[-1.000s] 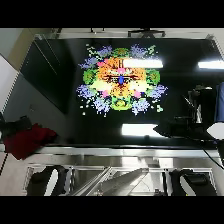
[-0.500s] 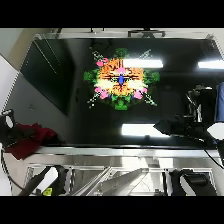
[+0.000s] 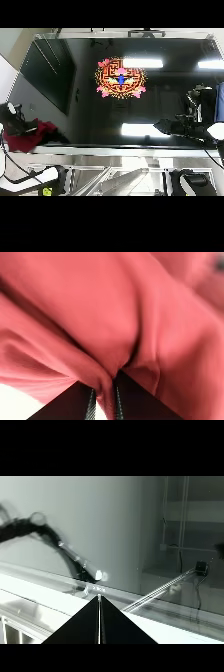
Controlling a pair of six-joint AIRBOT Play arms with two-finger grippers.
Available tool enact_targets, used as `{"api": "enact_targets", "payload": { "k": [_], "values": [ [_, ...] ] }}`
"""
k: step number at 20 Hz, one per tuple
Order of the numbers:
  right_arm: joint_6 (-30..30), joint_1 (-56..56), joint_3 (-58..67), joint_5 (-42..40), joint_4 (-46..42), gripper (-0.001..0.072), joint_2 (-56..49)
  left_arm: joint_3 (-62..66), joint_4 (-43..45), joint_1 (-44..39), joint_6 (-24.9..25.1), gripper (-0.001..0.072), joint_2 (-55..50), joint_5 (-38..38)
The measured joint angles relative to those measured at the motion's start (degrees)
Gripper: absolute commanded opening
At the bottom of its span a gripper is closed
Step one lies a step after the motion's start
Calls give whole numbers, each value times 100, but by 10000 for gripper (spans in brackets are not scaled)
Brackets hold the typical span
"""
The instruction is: Fold the shirts.
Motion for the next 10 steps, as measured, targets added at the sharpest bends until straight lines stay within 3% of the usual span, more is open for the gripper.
{"api": "enact_targets", "payload": {
  "k": [5,10],
  "values": [
    [-17,0,0,-96,-4,15,0,1191,-1025,-1644,197,12,848,-262],
    [-17,0,0,-151,-2,15,0,1451,-2046,-3932,258,12,1631,551]
  ]
}}
